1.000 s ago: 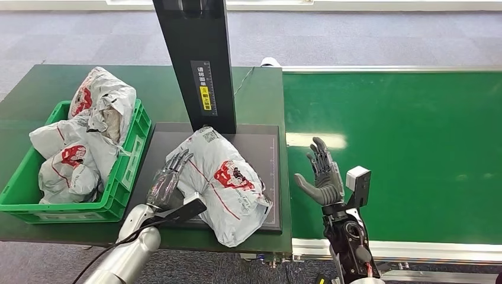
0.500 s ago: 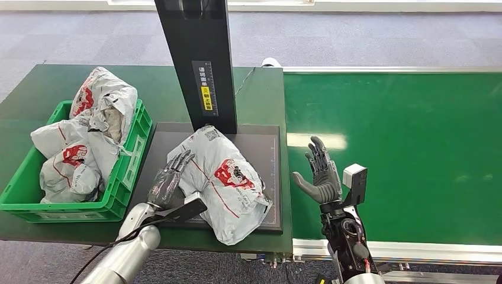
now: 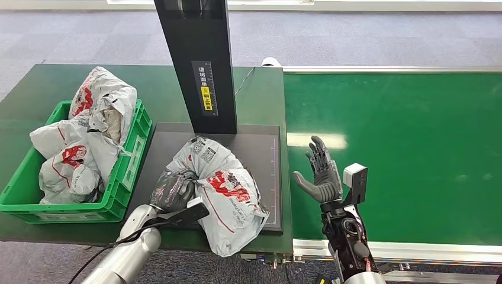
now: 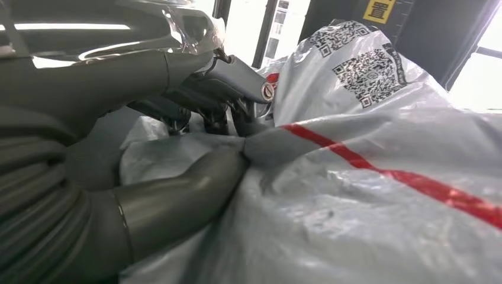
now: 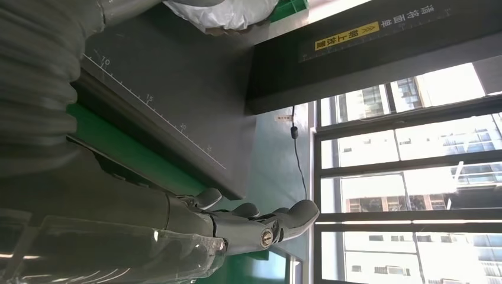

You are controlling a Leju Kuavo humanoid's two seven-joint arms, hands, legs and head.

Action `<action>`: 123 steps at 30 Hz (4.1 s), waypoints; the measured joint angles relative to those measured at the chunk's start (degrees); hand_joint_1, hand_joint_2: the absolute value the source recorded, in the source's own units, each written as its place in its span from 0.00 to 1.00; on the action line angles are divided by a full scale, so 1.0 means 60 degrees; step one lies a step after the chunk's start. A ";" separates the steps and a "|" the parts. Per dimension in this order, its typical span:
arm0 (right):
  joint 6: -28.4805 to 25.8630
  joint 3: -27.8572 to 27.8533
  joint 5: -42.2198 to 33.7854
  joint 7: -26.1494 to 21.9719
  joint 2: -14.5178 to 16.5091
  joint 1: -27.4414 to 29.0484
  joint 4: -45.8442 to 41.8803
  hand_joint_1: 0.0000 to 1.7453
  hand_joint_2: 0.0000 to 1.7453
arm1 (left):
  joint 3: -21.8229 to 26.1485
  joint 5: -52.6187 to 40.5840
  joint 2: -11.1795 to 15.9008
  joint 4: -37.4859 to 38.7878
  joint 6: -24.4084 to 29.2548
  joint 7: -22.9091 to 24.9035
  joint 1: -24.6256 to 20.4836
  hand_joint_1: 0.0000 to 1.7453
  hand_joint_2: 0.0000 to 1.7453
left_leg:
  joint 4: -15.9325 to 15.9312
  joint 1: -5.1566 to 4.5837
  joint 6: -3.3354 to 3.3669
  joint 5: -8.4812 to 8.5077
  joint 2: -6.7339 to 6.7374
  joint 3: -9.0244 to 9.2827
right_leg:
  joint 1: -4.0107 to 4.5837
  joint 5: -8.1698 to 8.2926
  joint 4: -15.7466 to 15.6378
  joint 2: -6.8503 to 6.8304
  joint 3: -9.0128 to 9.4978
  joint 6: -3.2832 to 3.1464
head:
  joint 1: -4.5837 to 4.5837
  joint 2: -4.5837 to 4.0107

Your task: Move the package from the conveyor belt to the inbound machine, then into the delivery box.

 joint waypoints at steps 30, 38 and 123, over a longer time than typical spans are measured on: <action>-0.0197 0.0035 -0.0057 -0.0220 -0.0097 0.0195 0.0130 0.00 1.00 | 0.1213 0.4686 0.0383 -0.4094 0.1162 -0.2381 0.0891 1.00 1.00 | 0.0004 0.0001 -0.0002 0.0005 0.0005 -0.0066 | 0.0002 0.0004 0.0002 0.0005 -0.0083 -0.0003 | -0.0001 0.0000; -0.0316 0.0025 -0.0055 -0.0220 -0.0114 0.0214 0.0130 0.00 1.00 | 0.1759 0.5057 0.0371 -0.6098 0.1559 -0.2673 0.1659 1.00 1.00 | 0.0006 -0.0001 -0.0001 0.0003 0.0011 -0.0081 | 0.0000 0.0003 0.0001 0.0010 -0.0099 -0.0002 | 0.0001 0.0000; -0.0156 -0.0035 0.0455 -0.0173 0.0094 -0.0213 0.0500 0.00 1.00 | 0.2794 0.0906 0.1462 0.0684 0.0064 0.0250 -0.2939 1.00 1.00 | 0.0011 0.0008 -0.0009 0.0051 -0.0041 -0.0129 | 0.0011 0.0037 0.0004 -0.0038 -0.0134 -0.0022 | 0.0002 0.0000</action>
